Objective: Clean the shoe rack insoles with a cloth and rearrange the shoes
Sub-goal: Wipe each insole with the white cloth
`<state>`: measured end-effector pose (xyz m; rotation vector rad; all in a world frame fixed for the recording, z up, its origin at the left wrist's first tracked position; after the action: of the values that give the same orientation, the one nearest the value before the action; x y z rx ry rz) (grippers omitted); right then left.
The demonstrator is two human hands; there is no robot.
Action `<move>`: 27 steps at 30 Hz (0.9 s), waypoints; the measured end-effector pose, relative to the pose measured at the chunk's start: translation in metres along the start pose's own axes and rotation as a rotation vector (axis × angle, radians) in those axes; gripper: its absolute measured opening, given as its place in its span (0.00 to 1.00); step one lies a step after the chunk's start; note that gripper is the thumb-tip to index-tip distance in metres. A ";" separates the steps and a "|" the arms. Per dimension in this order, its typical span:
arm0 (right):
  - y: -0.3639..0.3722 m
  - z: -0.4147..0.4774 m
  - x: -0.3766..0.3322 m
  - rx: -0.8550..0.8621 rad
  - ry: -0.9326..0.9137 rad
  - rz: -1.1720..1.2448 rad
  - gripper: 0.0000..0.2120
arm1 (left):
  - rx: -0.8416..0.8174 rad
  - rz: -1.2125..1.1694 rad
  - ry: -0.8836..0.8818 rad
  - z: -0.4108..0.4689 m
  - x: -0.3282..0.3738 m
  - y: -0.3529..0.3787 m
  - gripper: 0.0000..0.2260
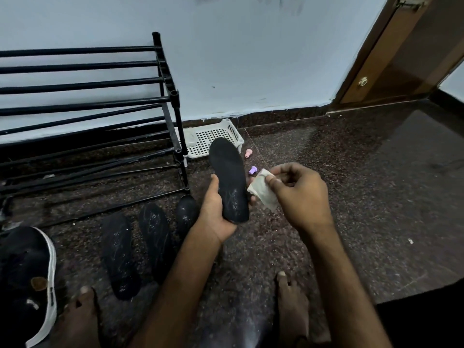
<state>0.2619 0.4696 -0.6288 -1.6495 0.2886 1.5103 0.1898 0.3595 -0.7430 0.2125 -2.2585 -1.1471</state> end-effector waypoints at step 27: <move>0.035 0.066 0.033 -0.106 0.176 0.275 0.16 | -0.354 0.180 -0.015 -0.031 -0.006 0.057 0.33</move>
<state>0.2007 0.5072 -0.6670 -1.8922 0.5585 1.6048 0.2194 0.3755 -0.6868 -0.1370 -1.9968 -1.4243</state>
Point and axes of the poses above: each hand's wrist, its own z-axis towards the middle knuckle, its own y-axis out of the palm, x = y × z, the point moved 10 cm from there along z, towards the middle knuckle, and after that the axes turned 6 degrees about z, right-handed, at the moved point
